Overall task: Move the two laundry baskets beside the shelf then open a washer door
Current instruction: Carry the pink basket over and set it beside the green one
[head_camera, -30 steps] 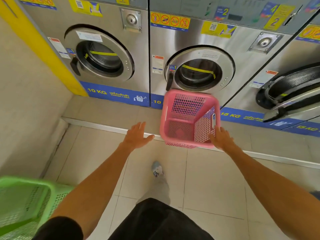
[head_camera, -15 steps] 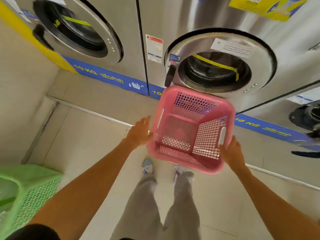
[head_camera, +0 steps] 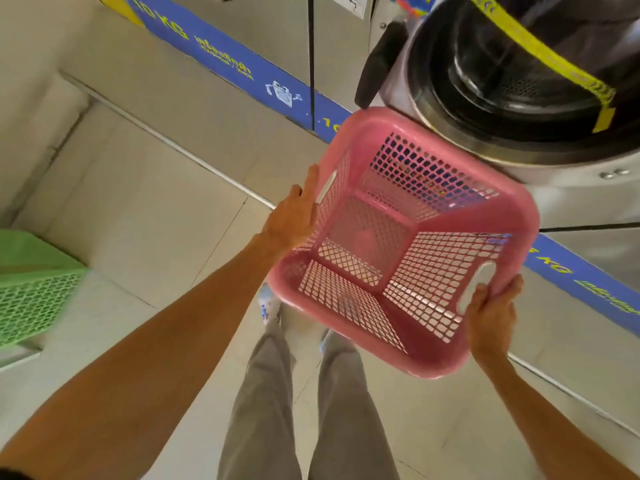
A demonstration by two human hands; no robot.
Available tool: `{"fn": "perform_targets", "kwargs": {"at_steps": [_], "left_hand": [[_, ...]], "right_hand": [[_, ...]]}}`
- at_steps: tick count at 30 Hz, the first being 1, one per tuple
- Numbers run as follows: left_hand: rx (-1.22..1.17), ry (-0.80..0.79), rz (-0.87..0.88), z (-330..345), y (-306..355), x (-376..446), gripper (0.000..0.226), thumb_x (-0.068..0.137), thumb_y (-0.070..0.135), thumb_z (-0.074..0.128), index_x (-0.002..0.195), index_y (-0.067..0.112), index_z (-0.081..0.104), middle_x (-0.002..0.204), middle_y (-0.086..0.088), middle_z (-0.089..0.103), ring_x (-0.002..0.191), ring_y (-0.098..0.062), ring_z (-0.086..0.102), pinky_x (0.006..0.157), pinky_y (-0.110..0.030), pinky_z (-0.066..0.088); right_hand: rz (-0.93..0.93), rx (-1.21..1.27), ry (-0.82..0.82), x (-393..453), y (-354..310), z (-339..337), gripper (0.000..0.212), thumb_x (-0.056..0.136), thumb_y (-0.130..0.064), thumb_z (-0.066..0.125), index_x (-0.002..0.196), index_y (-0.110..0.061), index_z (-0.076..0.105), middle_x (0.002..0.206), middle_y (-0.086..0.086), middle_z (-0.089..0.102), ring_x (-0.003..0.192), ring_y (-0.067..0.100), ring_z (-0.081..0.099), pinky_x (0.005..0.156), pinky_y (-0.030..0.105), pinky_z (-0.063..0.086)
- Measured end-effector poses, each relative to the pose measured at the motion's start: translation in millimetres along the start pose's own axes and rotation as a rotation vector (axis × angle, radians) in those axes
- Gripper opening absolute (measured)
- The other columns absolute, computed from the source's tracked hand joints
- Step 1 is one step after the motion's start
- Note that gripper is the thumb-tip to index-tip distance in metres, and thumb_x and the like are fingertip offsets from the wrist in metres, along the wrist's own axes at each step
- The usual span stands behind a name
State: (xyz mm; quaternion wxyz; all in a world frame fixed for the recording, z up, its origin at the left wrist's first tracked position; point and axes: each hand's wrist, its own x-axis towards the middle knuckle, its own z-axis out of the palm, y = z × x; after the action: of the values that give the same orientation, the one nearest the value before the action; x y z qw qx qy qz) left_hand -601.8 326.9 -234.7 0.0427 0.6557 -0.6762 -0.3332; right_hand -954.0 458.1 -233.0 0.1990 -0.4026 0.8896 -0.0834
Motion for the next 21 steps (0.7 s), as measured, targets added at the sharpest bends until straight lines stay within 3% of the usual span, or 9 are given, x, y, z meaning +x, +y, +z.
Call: {"fn": "perform_targets", "kwargs": {"at_steps": [3, 10, 13, 16, 21], "left_hand": [[-0.055, 0.038, -0.036, 5, -9, -13, 0.067, 0.105, 0.025, 0.038, 0.159, 0.019, -0.002, 0.11, -0.02, 0.052, 0.074, -0.032, 0.062, 0.064, -0.047, 0.057], [-0.183, 0.105, -0.18, -10, -79, -100, 0.064, 0.101, 0.053, 0.017, 0.155, 0.036, -0.012, 0.093, -0.012, 0.062, 0.063, -0.022, 0.066, 0.055, -0.044, 0.06], [-0.196, 0.207, -0.292, -36, -112, -156, 0.07, 0.099, 0.058, 0.018, 0.157, 0.03, -0.009, 0.106, -0.015, 0.064, 0.074, -0.018, 0.067, 0.065, -0.042, 0.062], [-0.22, 0.312, -0.447, -63, -145, -214, 0.077, 0.093, 0.069, 0.016, 0.156, 0.033, -0.009, 0.118, -0.018, 0.061, 0.087, -0.024, 0.068, 0.073, -0.045, 0.061], [-0.246, 0.49, -0.672, -92, -215, -296, 0.067, 0.104, 0.038, 0.035, 0.159, 0.026, -0.001, 0.111, -0.021, 0.062, 0.08, -0.026, 0.06, 0.072, -0.046, 0.054]], "right_hand": [[-0.023, 0.042, 0.016, -1, -2, 1, 0.056, 0.1, -0.026, 0.039, 0.148, -0.004, 0.019, 0.113, 0.042, 0.058, 0.092, 0.059, 0.059, 0.075, 0.053, 0.048], [-0.19, 0.063, -0.08, -40, -52, 8, 0.054, 0.099, -0.024, 0.042, 0.147, -0.008, 0.023, 0.12, 0.038, 0.058, 0.097, 0.057, 0.059, 0.08, 0.056, 0.049], [-0.344, 0.07, -0.148, -67, -97, 22, 0.055, 0.102, -0.026, 0.043, 0.149, -0.007, 0.023, 0.127, 0.034, 0.057, 0.101, 0.055, 0.061, 0.081, 0.055, 0.051], [-0.47, 0.07, -0.208, -96, -153, 43, 0.056, 0.101, -0.027, 0.045, 0.149, -0.007, 0.024, 0.13, 0.032, 0.055, 0.104, 0.051, 0.06, 0.082, 0.051, 0.051], [-0.711, 0.079, -0.361, -150, -256, 76, 0.053, 0.099, -0.032, 0.043, 0.146, -0.013, 0.026, 0.121, 0.022, 0.063, 0.097, 0.04, 0.066, 0.074, 0.038, 0.053]]}}
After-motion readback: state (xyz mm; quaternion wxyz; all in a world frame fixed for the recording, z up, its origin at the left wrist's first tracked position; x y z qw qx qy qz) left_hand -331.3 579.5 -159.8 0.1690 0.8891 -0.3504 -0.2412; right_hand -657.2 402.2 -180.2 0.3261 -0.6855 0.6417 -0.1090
